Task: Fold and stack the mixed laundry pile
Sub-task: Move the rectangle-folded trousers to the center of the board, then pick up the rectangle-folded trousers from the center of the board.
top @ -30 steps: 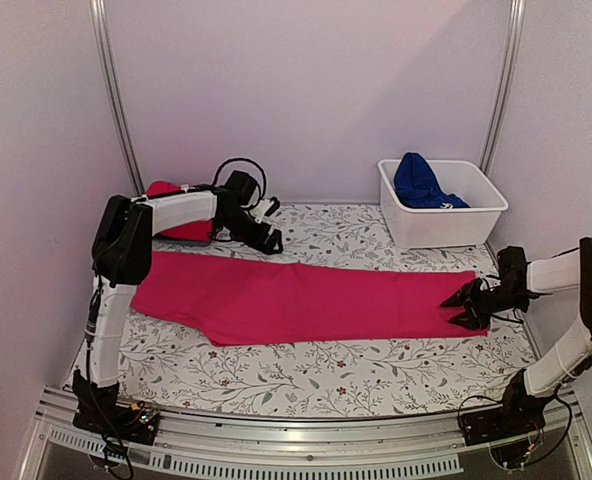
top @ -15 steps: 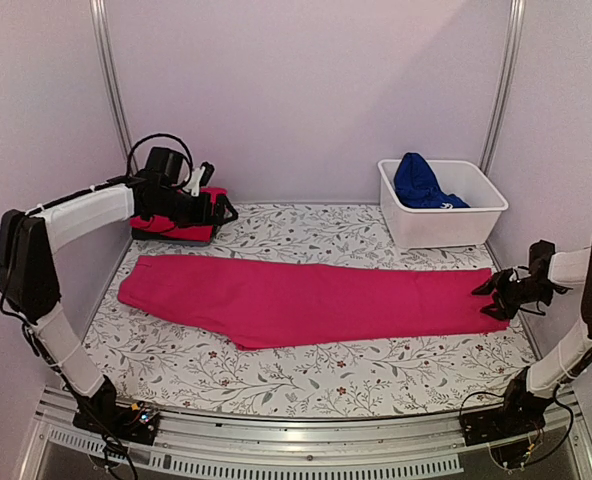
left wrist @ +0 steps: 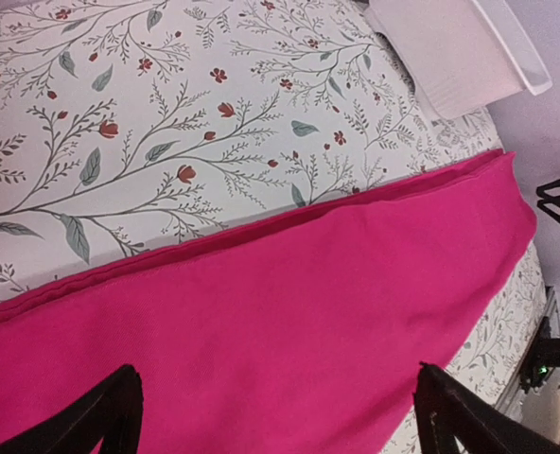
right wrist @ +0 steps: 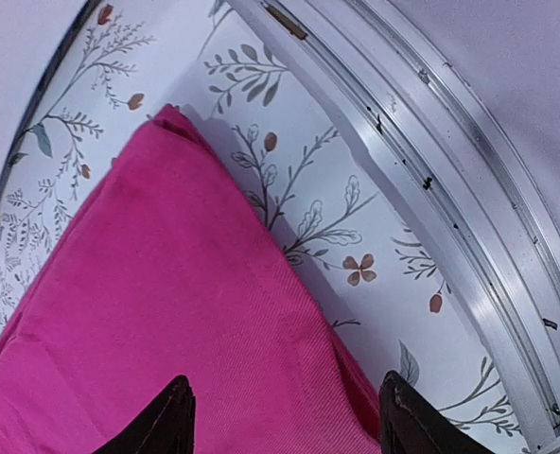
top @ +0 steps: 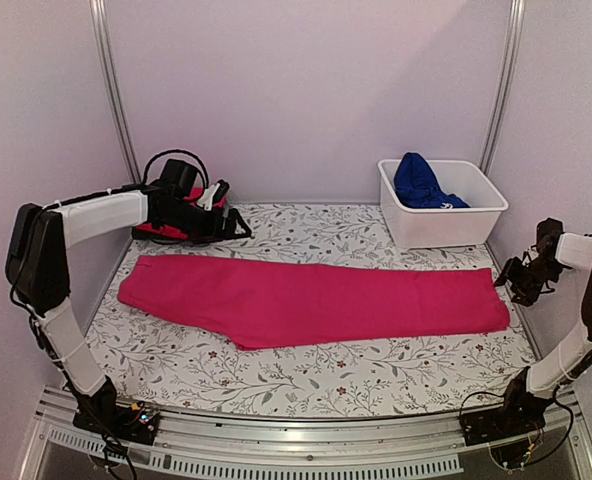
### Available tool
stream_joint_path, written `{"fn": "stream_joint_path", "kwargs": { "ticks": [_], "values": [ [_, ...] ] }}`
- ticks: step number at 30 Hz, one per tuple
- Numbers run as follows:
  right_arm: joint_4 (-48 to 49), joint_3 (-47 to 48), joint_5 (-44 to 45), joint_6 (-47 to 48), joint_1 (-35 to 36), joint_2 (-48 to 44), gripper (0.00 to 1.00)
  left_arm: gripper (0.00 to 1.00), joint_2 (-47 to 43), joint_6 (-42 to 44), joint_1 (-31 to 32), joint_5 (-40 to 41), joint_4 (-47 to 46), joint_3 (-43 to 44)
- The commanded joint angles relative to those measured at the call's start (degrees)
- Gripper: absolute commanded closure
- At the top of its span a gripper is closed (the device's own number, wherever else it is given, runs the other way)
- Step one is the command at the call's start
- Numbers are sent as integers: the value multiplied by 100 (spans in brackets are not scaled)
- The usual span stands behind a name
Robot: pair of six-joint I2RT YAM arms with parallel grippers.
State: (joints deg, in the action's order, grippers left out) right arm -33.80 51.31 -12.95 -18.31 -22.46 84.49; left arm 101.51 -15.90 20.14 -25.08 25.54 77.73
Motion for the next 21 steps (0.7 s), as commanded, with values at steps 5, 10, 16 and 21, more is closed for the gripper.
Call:
{"fn": "stream_joint_path", "kwargs": {
  "ticks": [5,10,16,21],
  "values": [
    [-153,120,502,436,84,846,36,0,149,214,28,48,6,166],
    [-177,112,535,460,636,1345,38,0,217,263,22,67,10,207],
    [-128,14,318,407,1009,1754,58,0,309,321,7,193,60,313],
    [-217,127,35,409,996,1735,100,0,431,390,-10,239,154,436]
  ]
}}
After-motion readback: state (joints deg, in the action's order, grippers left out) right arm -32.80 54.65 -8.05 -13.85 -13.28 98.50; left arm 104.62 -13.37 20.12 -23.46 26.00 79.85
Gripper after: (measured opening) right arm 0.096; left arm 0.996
